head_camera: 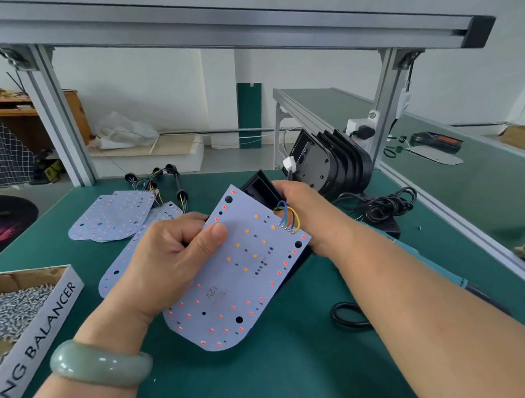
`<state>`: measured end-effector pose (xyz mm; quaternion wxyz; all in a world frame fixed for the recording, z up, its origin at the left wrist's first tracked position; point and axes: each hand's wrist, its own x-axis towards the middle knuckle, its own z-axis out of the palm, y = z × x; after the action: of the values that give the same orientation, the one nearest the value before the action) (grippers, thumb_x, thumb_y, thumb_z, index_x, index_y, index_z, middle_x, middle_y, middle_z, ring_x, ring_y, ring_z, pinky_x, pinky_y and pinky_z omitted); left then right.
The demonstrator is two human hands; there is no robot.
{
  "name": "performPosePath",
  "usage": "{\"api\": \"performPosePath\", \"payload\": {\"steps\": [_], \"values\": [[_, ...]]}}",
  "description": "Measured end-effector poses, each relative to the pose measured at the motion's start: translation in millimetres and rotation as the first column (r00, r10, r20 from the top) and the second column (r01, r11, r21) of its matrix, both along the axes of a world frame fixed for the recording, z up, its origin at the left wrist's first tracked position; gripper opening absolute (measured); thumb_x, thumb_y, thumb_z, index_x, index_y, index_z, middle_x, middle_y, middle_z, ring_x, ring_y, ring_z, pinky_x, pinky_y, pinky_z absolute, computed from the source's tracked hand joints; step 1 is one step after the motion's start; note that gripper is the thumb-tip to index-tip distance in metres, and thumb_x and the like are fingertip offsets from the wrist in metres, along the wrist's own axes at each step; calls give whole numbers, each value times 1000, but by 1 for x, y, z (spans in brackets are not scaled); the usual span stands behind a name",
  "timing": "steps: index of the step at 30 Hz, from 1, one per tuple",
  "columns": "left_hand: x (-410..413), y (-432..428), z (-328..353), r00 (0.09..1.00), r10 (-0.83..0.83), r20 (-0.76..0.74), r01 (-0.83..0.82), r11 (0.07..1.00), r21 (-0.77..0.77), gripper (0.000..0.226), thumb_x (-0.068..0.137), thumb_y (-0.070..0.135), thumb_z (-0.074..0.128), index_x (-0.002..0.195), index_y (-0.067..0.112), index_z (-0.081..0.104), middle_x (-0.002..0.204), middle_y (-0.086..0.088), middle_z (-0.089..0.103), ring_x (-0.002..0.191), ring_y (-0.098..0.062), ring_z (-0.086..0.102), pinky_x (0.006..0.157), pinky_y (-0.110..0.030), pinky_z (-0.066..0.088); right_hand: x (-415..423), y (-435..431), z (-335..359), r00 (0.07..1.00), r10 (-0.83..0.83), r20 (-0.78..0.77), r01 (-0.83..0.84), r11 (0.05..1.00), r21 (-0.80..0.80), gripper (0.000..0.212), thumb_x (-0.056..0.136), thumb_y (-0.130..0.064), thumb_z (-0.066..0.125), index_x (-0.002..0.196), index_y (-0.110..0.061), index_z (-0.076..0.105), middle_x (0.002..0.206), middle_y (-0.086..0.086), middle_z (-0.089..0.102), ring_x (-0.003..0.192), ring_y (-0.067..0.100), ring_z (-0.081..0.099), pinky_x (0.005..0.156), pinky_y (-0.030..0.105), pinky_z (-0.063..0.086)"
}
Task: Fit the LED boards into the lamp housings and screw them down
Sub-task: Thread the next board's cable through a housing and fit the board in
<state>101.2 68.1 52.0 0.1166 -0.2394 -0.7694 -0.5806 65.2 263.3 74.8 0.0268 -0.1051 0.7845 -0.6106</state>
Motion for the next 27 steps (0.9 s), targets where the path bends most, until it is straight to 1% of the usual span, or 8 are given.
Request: {"api": "performPosePath", "payload": {"steps": [3, 8, 11, 15, 17, 20, 23, 27], "values": [[-4, -8, -3, 993, 24, 119, -37, 994, 107, 77, 65, 64, 56, 67, -14, 53, 60, -16, 47, 54, -17, 40, 48, -26, 30, 1, 21, 0, 957, 247, 154, -220, 961, -170, 10, 91, -16, 59, 92, -13, 68, 89, 8, 70, 77, 18, 67, 74, 30, 57], [-9, -11, -9, 951, -7, 308, -78, 962, 262, 55, 69, 68, 64, 61, 14, 71, 54, -3, 65, 42, -15, 56, 43, -17, 43, 0, 27, -14, 941, 300, 158, -155, 796, -585, 29, 89, -17, 48, 81, -7, 73, 75, 5, 73, 68, 15, 69, 66, 24, 58], [-10, -8, -13, 909, -23, 417, -135, 929, 345, 44, 69, 60, 64, 62, 18, 75, 57, -2, 69, 44, -13, 62, 41, -18, 46, 7, 11, -30, 991, 90, -102, -107, 980, -167, 27, 92, 12, 46, 93, -6, 67, 85, -3, 71, 79, 10, 63, 78, 26, 54], [-7, -1, -11, 908, 33, 417, -193, 918, 347, 43, 65, 59, 55, 60, 21, 75, 57, 1, 69, 46, -10, 63, 42, -15, 46, -1, 4, -32, 965, -32, -261, 112, 948, 298, 20, 91, 9, 44, 98, 11, 63, 98, 20, 68, 86, 23, 59, 79, 35, 51], [-5, 0, -7, 921, 90, 379, -221, 922, 318, 44, 68, 59, 54, 55, 21, 72, 54, 5, 66, 45, -11, 60, 41, -12, 43, -4, 4, -34, 966, -54, -253, 145, 924, 354, 22, 91, 8, 45, 89, -6, 62, 84, -5, 63, 76, 8, 56, 63, 3, 42], [-8, -5, -4, 906, 283, 315, -361, 905, 225, 47, 81, 56, 57, 53, 20, 67, 50, 10, 59, 45, -12, 53, 44, -15, 43, -2, 0, -42, 966, -159, -202, 213, 935, 283, 50, 90, 6, 39, 58, -32, 42, 44, -21, 46, 41, -4, 38, 40, 6, 29], [-12, -4, -7, 915, 289, 281, -325, 942, 90, 60, 91, 48, 55, 79, -10, 61, 63, -10, 53, 53, -17, 45, 40, -18, 35, -3, -10, -53, 983, -173, -57, 181, 912, 367, 32, 94, 0, 39, 77, -19, 59, 65, -9, 52, 55, 5, 41, 47, 10, 32], [-16, 8, -14, 876, 348, 334, -381, 924, 33, 58, 96, 40, 46, 76, -14, 50, 69, -10, 38, 60, -19, 31, 49, -26, 25, 0, -17, -48, 986, -155, 67, 168, 931, -325, 40, 101, -21, 35, 90, -27, 73, 83, -10, 69, 61, 8, 53, 54, 18, 41]]}}
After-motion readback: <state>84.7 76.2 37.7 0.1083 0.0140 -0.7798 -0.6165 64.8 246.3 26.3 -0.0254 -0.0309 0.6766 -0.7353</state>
